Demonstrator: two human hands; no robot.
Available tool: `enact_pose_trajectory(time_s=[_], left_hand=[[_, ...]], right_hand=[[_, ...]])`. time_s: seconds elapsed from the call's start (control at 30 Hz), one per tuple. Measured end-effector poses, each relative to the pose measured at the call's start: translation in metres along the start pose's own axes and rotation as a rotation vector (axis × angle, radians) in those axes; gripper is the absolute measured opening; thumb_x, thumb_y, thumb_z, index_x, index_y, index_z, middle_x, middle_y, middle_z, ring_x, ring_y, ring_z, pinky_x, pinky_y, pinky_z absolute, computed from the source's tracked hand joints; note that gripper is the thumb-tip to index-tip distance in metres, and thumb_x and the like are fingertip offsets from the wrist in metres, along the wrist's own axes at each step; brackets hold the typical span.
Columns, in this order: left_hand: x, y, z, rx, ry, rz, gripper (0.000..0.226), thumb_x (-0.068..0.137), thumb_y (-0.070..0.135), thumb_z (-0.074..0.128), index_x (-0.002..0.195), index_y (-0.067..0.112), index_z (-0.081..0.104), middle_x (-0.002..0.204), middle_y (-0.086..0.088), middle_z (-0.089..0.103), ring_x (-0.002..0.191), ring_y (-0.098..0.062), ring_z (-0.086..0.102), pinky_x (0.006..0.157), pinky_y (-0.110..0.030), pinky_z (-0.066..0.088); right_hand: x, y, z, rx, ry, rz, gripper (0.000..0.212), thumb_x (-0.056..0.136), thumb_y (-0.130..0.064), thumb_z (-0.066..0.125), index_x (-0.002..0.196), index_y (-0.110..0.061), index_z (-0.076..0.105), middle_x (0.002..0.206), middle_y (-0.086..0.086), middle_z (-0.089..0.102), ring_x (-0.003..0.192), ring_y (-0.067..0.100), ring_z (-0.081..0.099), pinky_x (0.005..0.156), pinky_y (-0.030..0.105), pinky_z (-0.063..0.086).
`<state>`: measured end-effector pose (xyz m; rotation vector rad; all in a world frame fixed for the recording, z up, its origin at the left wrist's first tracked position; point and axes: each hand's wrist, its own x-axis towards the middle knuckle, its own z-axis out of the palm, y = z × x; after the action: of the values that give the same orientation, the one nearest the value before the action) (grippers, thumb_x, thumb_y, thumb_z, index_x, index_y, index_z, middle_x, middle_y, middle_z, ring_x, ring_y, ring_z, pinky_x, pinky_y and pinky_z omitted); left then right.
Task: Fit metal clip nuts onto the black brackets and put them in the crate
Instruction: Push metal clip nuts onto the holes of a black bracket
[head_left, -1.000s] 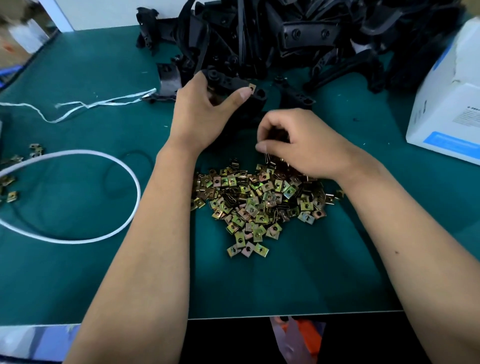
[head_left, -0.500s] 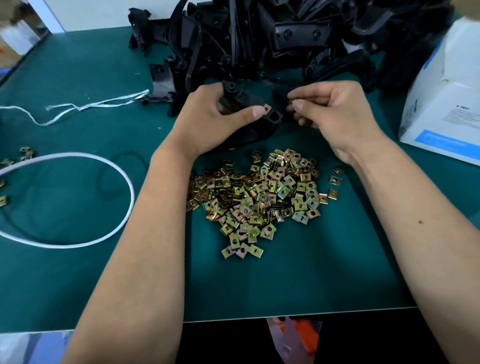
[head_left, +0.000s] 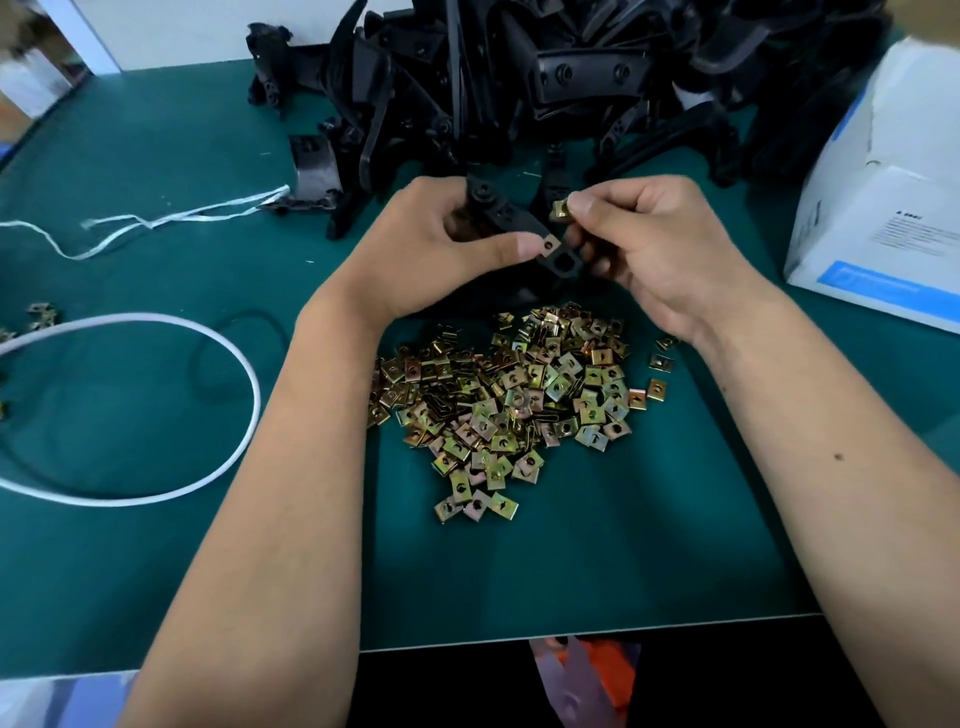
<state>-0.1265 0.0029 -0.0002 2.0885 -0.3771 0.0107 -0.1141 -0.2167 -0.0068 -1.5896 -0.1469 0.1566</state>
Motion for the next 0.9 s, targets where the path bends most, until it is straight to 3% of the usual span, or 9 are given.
enact_pose_trajectory(time_s=[0.23, 0.33, 0.47, 0.63, 0.8, 0.9], left_hand=[[0.0, 0.001, 0.005, -0.014, -0.05, 0.04, 0.041, 0.073, 0.057, 0.08, 0.104, 0.031, 0.076, 0.097, 0.009, 0.079, 0.089, -0.014, 0.075, 0.083, -0.04, 0.062], [0.001, 0.0, 0.007, -0.011, -0.056, 0.057, 0.047, 0.074, 0.057, 0.08, 0.108, 0.025, 0.076, 0.099, 0.003, 0.079, 0.094, -0.025, 0.075, 0.085, -0.048, 0.061], [0.001, 0.0, 0.008, -0.015, -0.054, 0.061, 0.047, 0.074, 0.057, 0.081, 0.108, 0.025, 0.076, 0.1, 0.004, 0.079, 0.095, -0.022, 0.076, 0.088, -0.051, 0.06], [0.001, 0.003, 0.011, 0.008, -0.053, 0.076, 0.051, 0.076, 0.057, 0.08, 0.111, 0.02, 0.075, 0.103, 0.002, 0.079, 0.098, -0.024, 0.075, 0.089, -0.053, 0.059], [0.001, 0.003, 0.013, 0.017, -0.052, 0.069, 0.054, 0.074, 0.057, 0.081, 0.112, 0.018, 0.075, 0.104, -0.002, 0.078, 0.099, -0.03, 0.074, 0.089, -0.054, 0.058], [0.002, 0.003, 0.013, 0.015, -0.056, 0.068, 0.053, 0.075, 0.055, 0.081, 0.112, 0.018, 0.075, 0.105, 0.0, 0.078, 0.1, -0.024, 0.074, 0.091, -0.053, 0.058]], right_hand=[[-0.001, 0.0, 0.006, -0.055, -0.054, -0.023, 0.018, 0.101, -0.016, 0.064, 0.087, -0.009, 0.074, 0.066, -0.002, 0.061, 0.062, 0.008, 0.055, 0.059, 0.02, 0.048], [0.0, 0.0, 0.009, -0.054, -0.058, -0.04, 0.02, 0.101, -0.016, 0.065, 0.086, -0.005, 0.073, 0.066, 0.002, 0.061, 0.06, 0.013, 0.057, 0.058, 0.025, 0.052], [0.001, 0.0, 0.008, -0.103, -0.04, -0.059, 0.02, 0.1, -0.018, 0.066, 0.085, -0.007, 0.073, 0.064, 0.0, 0.062, 0.057, 0.011, 0.057, 0.056, 0.025, 0.052], [0.002, -0.001, 0.008, -0.148, -0.015, -0.084, 0.021, 0.099, -0.019, 0.067, 0.091, -0.001, 0.075, 0.08, 0.013, 0.071, 0.074, 0.025, 0.065, 0.078, 0.044, 0.056], [0.004, -0.004, 0.005, -0.22, -0.045, -0.117, 0.019, 0.099, -0.017, 0.066, 0.088, -0.003, 0.075, 0.081, 0.015, 0.066, 0.074, 0.021, 0.059, 0.074, 0.038, 0.05], [0.005, -0.007, 0.002, -0.26, -0.088, -0.121, 0.017, 0.1, -0.014, 0.065, 0.087, -0.006, 0.074, 0.075, 0.007, 0.061, 0.068, 0.011, 0.053, 0.068, 0.027, 0.046]])
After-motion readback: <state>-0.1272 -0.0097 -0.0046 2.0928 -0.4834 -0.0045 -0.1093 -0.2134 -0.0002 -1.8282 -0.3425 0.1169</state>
